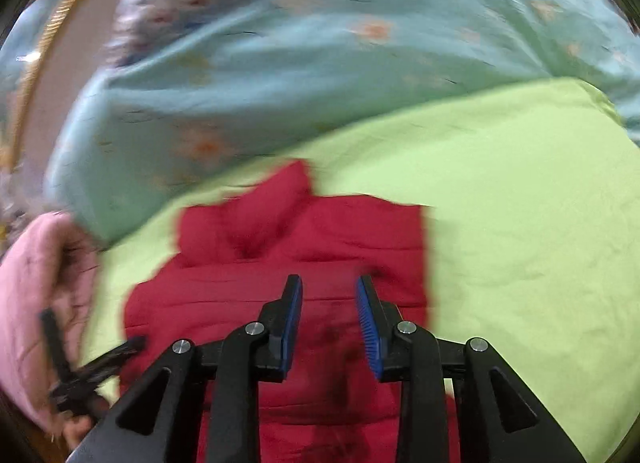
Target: Fold large clothes
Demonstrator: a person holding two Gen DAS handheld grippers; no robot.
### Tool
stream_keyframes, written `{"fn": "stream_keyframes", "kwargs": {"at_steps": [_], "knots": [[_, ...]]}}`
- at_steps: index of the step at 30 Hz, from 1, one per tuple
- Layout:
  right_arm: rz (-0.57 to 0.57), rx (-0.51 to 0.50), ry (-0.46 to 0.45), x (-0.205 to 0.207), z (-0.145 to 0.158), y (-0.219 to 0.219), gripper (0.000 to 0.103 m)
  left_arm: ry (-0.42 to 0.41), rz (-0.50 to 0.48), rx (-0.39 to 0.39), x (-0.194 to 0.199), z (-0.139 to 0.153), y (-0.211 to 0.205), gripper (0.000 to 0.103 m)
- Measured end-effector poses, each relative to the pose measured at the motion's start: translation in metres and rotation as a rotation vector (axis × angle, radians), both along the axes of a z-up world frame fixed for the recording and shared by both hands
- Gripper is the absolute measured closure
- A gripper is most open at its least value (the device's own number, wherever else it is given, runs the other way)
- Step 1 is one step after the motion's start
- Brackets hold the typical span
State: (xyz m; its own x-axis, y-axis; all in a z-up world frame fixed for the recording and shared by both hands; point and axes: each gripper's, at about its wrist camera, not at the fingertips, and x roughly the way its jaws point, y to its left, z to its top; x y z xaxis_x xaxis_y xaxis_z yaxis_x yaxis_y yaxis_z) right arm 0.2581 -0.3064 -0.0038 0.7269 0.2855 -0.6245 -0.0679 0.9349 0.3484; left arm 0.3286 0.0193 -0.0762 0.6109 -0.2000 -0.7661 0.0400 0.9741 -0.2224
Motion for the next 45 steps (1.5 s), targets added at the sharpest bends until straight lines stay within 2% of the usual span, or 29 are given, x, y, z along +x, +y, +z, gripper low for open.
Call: {"fn": "stream_keyframes", "kwargs": {"at_steps": [3, 7, 10, 12, 13, 15, 19, 20, 22, 28, 31, 33, 34, 37, 38, 39, 40, 42, 45], "knots": [[0.122, -0.033, 0.020, 0.012, -0.010, 0.044, 0.071, 0.005, -0.007, 0.000, 0.002, -0.001, -0.003, 0.055], [0.171, -0.135, 0.104, 0.036, -0.042, 0.074, 0.074, 0.002, -0.022, 0.022, 0.001, -0.002, -0.005, 0.055], [0.126, -0.206, 0.153, 0.040, -0.064, 0.059, 0.078, 0.007, -0.035, 0.024, 0.000, -0.007, -0.002, 0.053], [0.092, -0.176, 0.175, 0.036, -0.072, 0.036, 0.081, 0.013, -0.041, 0.016, 0.000, -0.010, 0.000, 0.053], [0.087, -0.163, 0.179, 0.034, -0.074, 0.028, 0.086, 0.015, -0.046, 0.014, -0.001, -0.013, 0.000, 0.053], [0.074, -0.114, 0.188, 0.024, -0.076, 0.004, 0.088, 0.013, -0.051, 0.023, -0.001, -0.014, -0.001, 0.053], [-0.011, -0.166, 0.177, 0.012, -0.079, -0.013, 0.088, 0.021, -0.045, 0.021, 0.002, -0.019, -0.003, 0.051], [-0.014, -0.138, 0.191, 0.016, -0.083, -0.019, 0.088, 0.025, -0.041, 0.017, 0.003, -0.021, -0.003, 0.051], [-0.008, -0.122, 0.210, 0.026, -0.095, -0.020, 0.088, 0.031, -0.034, 0.017, 0.006, -0.025, -0.003, 0.051], [-0.016, -0.103, 0.221, 0.034, -0.099, -0.015, 0.088, 0.026, -0.039, 0.052, 0.007, -0.033, -0.006, 0.051], [-0.019, -0.079, 0.226, 0.034, -0.099, -0.018, 0.089, 0.034, -0.040, 0.067, 0.008, -0.031, -0.007, 0.050], [-0.043, -0.091, 0.220, 0.026, -0.088, -0.017, 0.089, 0.042, -0.040, 0.082, 0.008, -0.030, -0.009, 0.050], [-0.053, -0.114, 0.199, 0.017, -0.078, -0.012, 0.083, 0.043, -0.042, 0.088, 0.008, -0.029, -0.010, 0.050], [-0.018, -0.144, 0.085, -0.005, -0.049, 0.013, 0.075, 0.042, -0.040, 0.094, 0.007, -0.030, -0.010, 0.050], [0.014, -0.155, 0.071, -0.005, -0.046, 0.025, 0.071, 0.043, -0.039, 0.098, 0.007, -0.030, -0.010, 0.050], [0.039, -0.178, 0.080, -0.002, -0.048, 0.034, 0.060, 0.045, -0.040, 0.101, 0.007, -0.029, -0.011, 0.050], [0.046, -0.215, 0.106, 0.005, -0.055, 0.039, 0.054, 0.047, -0.041, 0.103, 0.007, -0.029, -0.011, 0.050], [0.016, -0.272, 0.157, 0.018, -0.074, 0.035, 0.054, 0.053, -0.051, 0.108, 0.007, -0.028, -0.011, 0.050], [-0.020, -0.237, 0.185, 0.025, -0.087, 0.016, 0.056, 0.054, -0.065, 0.135, 0.007, -0.029, -0.013, 0.049]]}}
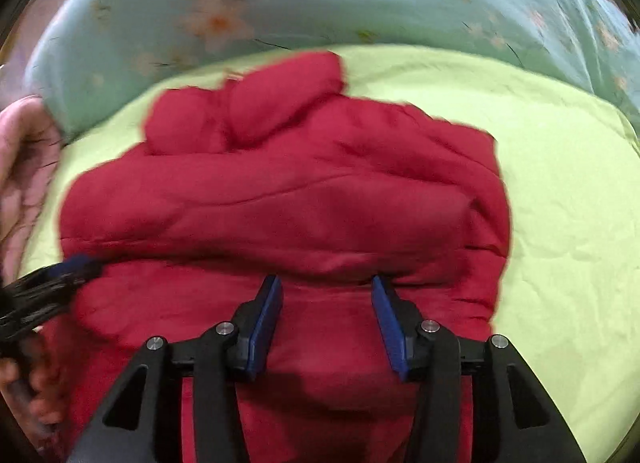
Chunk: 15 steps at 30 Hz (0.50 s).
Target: Fold large clothes
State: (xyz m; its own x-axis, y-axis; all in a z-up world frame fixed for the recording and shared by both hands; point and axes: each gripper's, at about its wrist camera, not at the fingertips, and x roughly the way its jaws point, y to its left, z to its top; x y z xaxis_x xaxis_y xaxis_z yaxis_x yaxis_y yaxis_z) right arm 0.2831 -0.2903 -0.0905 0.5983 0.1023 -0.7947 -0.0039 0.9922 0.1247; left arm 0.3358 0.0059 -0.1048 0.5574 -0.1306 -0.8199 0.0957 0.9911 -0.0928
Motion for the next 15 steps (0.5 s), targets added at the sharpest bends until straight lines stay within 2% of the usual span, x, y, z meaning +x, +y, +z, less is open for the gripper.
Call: {"fn": "stream_keyframes", "kwargs": {"at_steps": [1, 3, 6, 9, 11, 15], "knots": [[-0.003, 0.035, 0.009, 0.000, 0.001, -0.005, 0.056, 0.001, 0.000, 0.005, 0.000, 0.000, -0.001, 0.049], [-0.001, 0.020, 0.020, -0.001, 0.005, -0.005, 0.057, 0.003, 0.007, 0.009, -0.002, 0.003, 0.000, 0.049], [-0.006, 0.054, 0.013, -0.013, 0.017, -0.007, 0.054, -0.012, 0.019, 0.030, -0.015, 0.013, 0.002, 0.049], [-0.009, 0.088, -0.010, -0.029, 0.029, -0.013, 0.054, -0.034, 0.039, 0.074, -0.033, 0.024, 0.004, 0.042], [0.002, 0.091, -0.021, -0.043, 0.036, -0.015, 0.053, -0.045, 0.051, 0.094, -0.046, 0.030, 0.007, 0.033], [0.023, 0.112, -0.036, -0.077, 0.046, -0.020, 0.052, -0.047, 0.062, 0.079, -0.074, 0.038, 0.018, 0.033]]}}
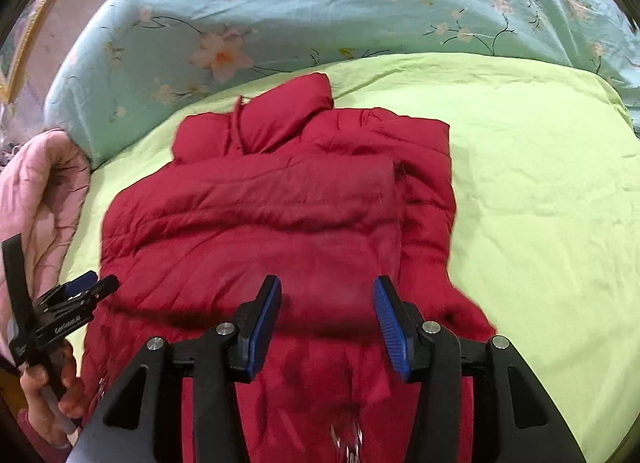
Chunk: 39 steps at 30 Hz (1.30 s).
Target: Fold large clothes
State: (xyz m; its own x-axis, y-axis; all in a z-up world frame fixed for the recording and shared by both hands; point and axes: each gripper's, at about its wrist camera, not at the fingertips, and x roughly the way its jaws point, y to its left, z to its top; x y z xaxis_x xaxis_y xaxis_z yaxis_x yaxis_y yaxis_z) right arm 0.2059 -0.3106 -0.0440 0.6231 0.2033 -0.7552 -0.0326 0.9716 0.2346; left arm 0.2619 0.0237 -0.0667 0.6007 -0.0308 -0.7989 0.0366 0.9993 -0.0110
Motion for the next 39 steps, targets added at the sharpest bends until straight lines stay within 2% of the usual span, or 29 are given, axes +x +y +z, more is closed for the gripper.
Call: {"fn": "stream_keyframes", "kwargs": {"at_steps": [4, 10, 15, 23, 29, 33, 36, 39], "knots": [[0.012, 0.028, -0.024, -0.035, 0.008, -0.002, 0.046, 0.006, 0.019, -0.014, -0.031, 0.002, 0.011, 0.032], [0.034, 0.064, -0.048, -0.091, 0.014, -0.005, 0.044, -0.001, 0.036, -0.011, -0.079, -0.001, 0.018, 0.032], [0.031, 0.090, -0.067, -0.131, 0.016, -0.007, 0.042, 0.005, 0.055, -0.042, -0.116, -0.003, 0.035, 0.032], [0.020, 0.085, -0.074, -0.168, 0.014, -0.011, 0.041, 0.002, 0.100, -0.070, -0.162, -0.007, 0.059, 0.032], [0.002, 0.087, -0.066, -0.191, 0.010, -0.020, 0.040, 0.004, 0.089, -0.075, -0.183, -0.009, 0.060, 0.032], [-0.017, 0.087, -0.069, -0.206, 0.010, -0.027, 0.034, -0.004, 0.088, -0.090, -0.196, -0.009, 0.061, 0.032], [-0.025, 0.085, -0.066, -0.214, 0.008, -0.031, 0.033, -0.015, 0.096, -0.110, -0.206, -0.011, 0.065, 0.032], [-0.034, 0.087, -0.058, -0.220, 0.004, -0.034, 0.030, -0.004, 0.108, -0.130, -0.213, -0.016, 0.071, 0.028]]}}
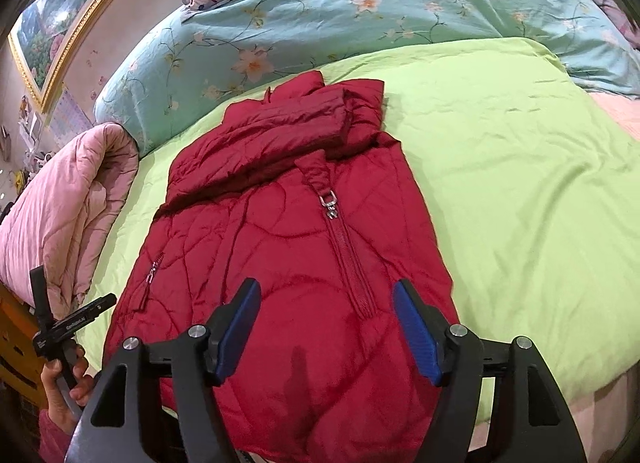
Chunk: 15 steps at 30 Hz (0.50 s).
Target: Fold large clothes
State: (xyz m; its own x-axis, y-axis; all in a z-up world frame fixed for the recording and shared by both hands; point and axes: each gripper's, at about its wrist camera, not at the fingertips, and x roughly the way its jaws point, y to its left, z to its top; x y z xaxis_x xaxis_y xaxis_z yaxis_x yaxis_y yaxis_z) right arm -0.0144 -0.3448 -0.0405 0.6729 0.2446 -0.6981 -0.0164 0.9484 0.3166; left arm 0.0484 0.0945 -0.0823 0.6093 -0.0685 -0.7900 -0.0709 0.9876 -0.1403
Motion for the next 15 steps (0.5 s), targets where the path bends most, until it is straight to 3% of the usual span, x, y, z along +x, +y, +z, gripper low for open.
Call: {"fn": "stream_keyframes", "kwargs": {"at_steps": [7, 15], "knots": [[-0.057, 0.021, 0.028, -0.010, -0.017, -0.028, 0.029, 0.035, 0.020, -0.006, -0.006, -0.008, 0.021, 0.028], [-0.109, 0.057, 0.055, -0.017, -0.030, -0.056, 0.029, 0.104, 0.004, -0.139, -0.009, -0.030, 0.040, 0.027]]}}
